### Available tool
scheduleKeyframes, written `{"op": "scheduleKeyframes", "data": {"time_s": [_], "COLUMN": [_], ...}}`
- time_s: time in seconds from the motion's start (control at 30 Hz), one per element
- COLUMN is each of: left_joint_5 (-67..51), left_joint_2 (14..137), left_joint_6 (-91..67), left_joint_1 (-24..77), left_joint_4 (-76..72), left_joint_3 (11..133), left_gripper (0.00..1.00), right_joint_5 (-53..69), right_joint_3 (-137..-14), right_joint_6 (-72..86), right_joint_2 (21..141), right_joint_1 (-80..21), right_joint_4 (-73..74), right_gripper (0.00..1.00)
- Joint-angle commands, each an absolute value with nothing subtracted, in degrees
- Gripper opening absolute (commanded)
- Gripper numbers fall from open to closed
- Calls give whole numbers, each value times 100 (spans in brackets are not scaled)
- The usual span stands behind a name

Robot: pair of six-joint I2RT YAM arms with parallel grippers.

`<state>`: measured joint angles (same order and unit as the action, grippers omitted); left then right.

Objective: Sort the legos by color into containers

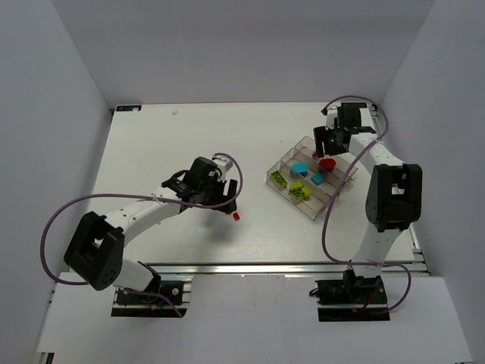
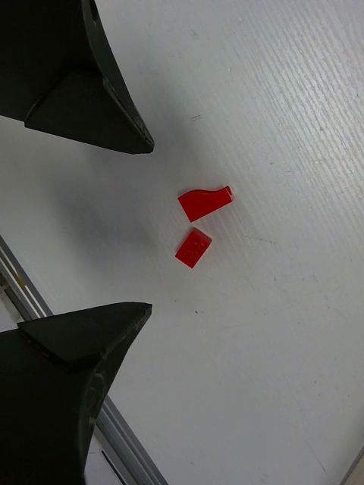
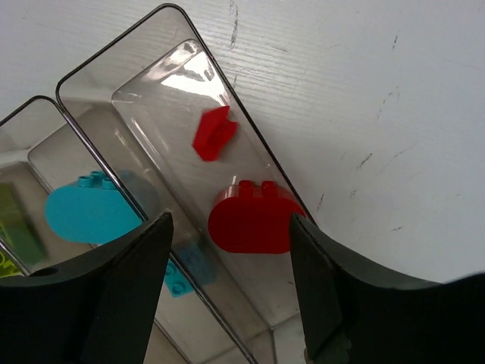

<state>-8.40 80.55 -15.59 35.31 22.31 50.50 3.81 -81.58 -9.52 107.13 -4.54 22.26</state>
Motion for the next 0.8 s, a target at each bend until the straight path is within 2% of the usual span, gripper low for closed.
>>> {"op": "scheduleKeyframes", "data": {"time_s": [0.0,0.07,0.13,0.2,0.23,0.3,0.37,0.47,0.63,0.77], "left_joint_5": [-914,-888,-792,-712,-668,-563,-396,-256,439,659], "left_joint_2": [8042,8094,8182,8270,8323,8481,8621,8824,9325,9606], "left_joint_6": [-1643,-1713,-1784,-1872,-1916,-1977,-2074,-2293,-2592,-2724], "left_joint_1": [3516,3568,3638,3639,3639,3639,3639,3691,3806,3929], "left_joint_4": [2241,2224,2276,2329,2364,2434,2513,2575,2874,2944], "left_joint_3": [5247,5282,5343,5431,5458,5563,5660,5835,6152,6267], "left_gripper": [89,89,89,88,86,82,74,68,60,58], "right_joint_5": [754,931,1518,2402,2721,3502,3900,4078,4385,4798], "right_joint_3": [-8376,-8315,-8122,-7438,-7114,-5958,-5294,-4799,-4334,-4368], "right_joint_6": [-949,-844,-748,-703,-668,-423,-230,-193,-71,132], "right_joint_2": [10513,10363,9828,8898,8520,7373,6474,5935,5529,5555], "right_joint_1": [-378,-334,-299,-220,-202,-185,-184,-114,237,378], "right_joint_4": [2373,2487,2488,2199,1675,865,-117,-264,-422,-431], "right_gripper": [69,68,62,37,13,2,2,5,11,12]}}
